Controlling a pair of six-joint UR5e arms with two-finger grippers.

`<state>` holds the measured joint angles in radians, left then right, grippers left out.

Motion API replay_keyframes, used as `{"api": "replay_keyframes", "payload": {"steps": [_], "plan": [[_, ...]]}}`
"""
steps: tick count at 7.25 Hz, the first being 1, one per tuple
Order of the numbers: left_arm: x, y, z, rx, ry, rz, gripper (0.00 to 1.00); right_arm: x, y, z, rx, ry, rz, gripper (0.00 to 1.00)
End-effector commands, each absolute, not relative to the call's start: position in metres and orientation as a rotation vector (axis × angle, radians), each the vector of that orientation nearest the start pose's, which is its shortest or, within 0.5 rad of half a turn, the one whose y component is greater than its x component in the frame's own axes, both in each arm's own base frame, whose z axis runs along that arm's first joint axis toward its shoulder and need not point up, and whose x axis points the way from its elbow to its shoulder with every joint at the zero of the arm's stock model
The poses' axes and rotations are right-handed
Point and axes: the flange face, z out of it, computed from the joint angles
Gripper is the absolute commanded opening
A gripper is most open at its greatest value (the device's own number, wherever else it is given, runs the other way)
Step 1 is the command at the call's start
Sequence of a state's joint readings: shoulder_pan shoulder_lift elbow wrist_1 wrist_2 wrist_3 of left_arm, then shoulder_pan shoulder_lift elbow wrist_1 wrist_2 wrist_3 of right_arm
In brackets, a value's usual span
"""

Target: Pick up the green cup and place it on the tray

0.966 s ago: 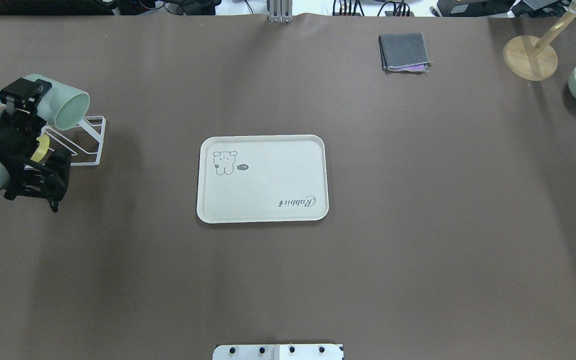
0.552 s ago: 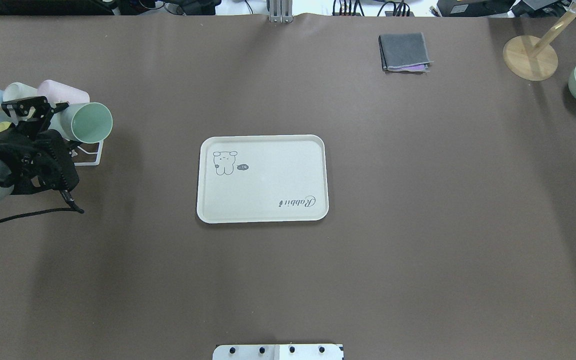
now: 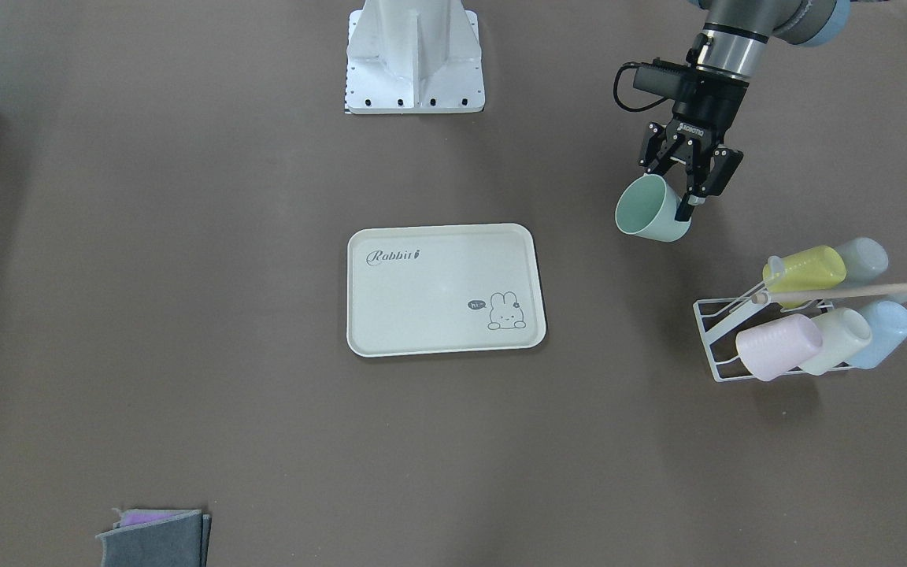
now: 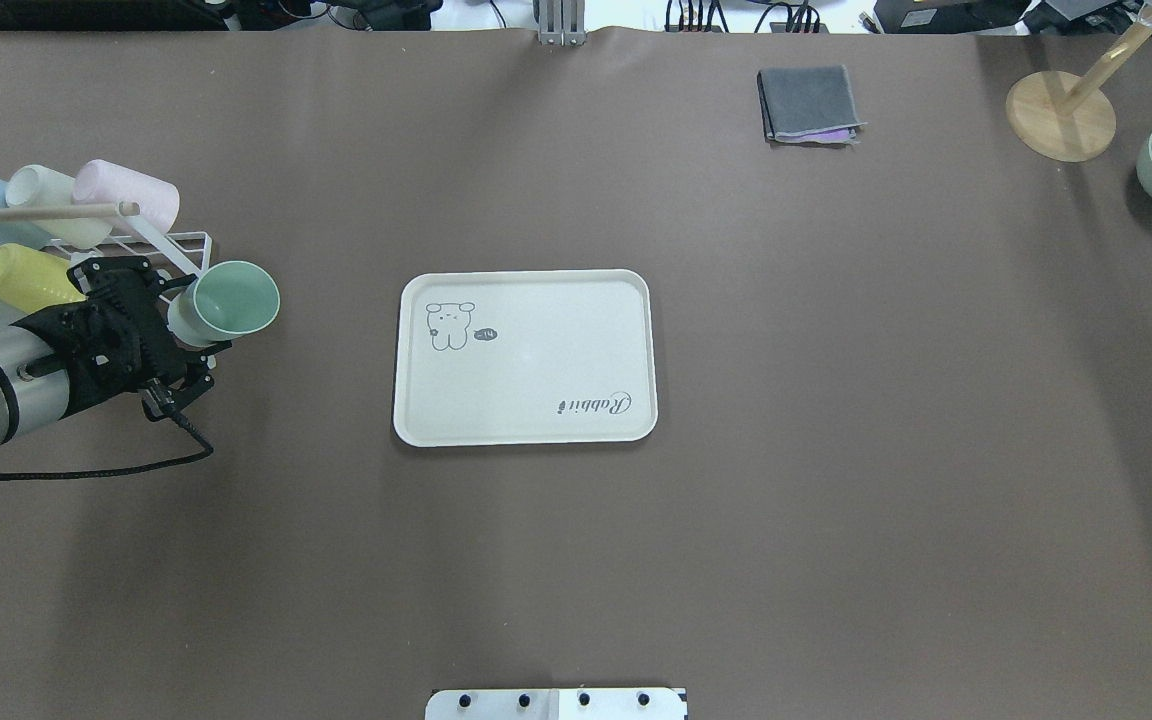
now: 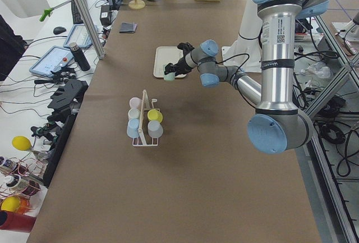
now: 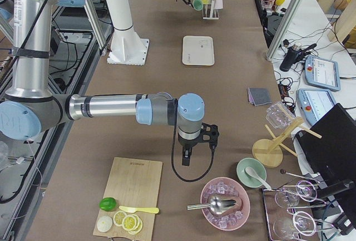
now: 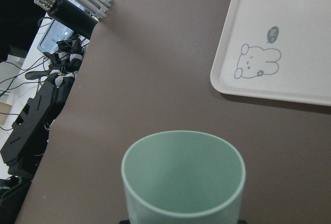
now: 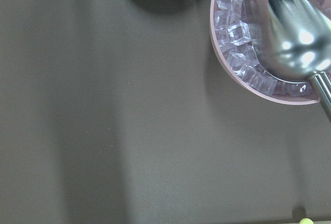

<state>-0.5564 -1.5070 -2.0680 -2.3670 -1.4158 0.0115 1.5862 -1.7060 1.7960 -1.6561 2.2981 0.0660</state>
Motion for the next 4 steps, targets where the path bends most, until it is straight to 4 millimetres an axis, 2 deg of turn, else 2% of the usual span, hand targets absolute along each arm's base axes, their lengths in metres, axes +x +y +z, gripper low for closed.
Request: {"api": "replay_keyframes", "payload": {"steps": [1, 3, 4], "plan": [[0.319, -0.368, 0.350, 1.226, 0.602, 0.704, 0.00, 0.074, -0.432, 0.622, -0.014, -0.727, 0.076, 1.00], [0.352, -0.363, 0.325, 1.215, 0.757, 0.598, 0.00, 0.074, -0.432, 0.622, -0.014, -0.727, 0.076, 1.00], [0.350, -0.363, 0.319, 1.235, 0.805, 0.552, 0.00, 0.074, -0.432, 0.622, -0.015, -0.727, 0.077, 1.00]]}}
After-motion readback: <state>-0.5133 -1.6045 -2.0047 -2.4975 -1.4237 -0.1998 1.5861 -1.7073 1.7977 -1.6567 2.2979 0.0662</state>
